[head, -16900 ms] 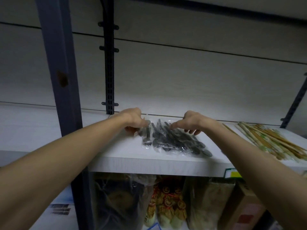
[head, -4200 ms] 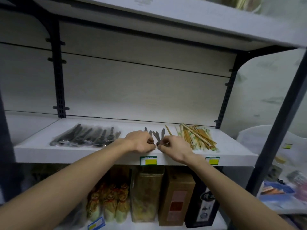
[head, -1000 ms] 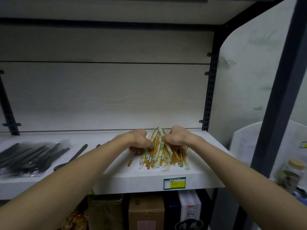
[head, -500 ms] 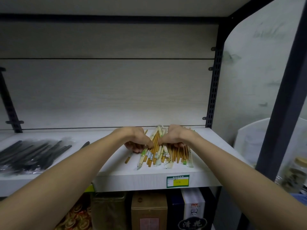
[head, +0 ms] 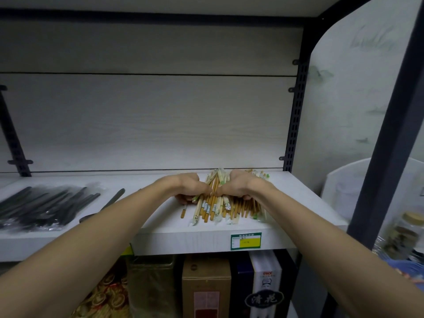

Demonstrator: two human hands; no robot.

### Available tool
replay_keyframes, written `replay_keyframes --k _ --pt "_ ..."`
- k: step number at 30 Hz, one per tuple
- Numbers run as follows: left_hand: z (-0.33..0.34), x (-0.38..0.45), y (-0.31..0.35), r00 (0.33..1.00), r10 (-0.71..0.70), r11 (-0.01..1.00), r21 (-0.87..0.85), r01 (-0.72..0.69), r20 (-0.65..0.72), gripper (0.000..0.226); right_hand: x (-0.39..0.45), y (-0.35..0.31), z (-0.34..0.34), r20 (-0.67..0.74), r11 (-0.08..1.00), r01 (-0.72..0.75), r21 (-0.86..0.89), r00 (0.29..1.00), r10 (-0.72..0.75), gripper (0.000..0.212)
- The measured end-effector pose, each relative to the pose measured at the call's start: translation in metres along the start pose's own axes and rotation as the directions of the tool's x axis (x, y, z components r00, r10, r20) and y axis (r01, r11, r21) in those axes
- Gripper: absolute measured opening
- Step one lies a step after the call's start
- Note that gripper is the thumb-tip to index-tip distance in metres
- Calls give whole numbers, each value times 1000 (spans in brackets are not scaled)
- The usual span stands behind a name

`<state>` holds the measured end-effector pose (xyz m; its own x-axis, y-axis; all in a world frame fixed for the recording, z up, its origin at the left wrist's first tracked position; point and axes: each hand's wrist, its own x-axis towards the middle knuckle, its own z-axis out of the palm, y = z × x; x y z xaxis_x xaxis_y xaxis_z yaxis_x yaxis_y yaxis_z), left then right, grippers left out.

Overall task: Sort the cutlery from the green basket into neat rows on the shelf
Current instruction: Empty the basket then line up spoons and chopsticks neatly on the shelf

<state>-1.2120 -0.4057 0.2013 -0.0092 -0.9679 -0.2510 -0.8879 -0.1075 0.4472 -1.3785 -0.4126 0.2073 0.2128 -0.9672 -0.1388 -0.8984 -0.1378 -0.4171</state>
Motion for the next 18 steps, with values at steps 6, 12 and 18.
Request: replay_keyframes --k 6,12,18 --pt "0 -8 -10 999 33 983 -179 -35 -18 30 3 5 0 66 983 -31 183 998 20 26" --pt "-8 -21 -7 998 59 970 -235 -58 -2 31 -6 16 -12 151 911 -14 413 987 -54 22" --pt "-12 -23 7 995 103 966 -239 -101 -3 29 -19 42 -25 160 805 -9 593 981 -107 23"
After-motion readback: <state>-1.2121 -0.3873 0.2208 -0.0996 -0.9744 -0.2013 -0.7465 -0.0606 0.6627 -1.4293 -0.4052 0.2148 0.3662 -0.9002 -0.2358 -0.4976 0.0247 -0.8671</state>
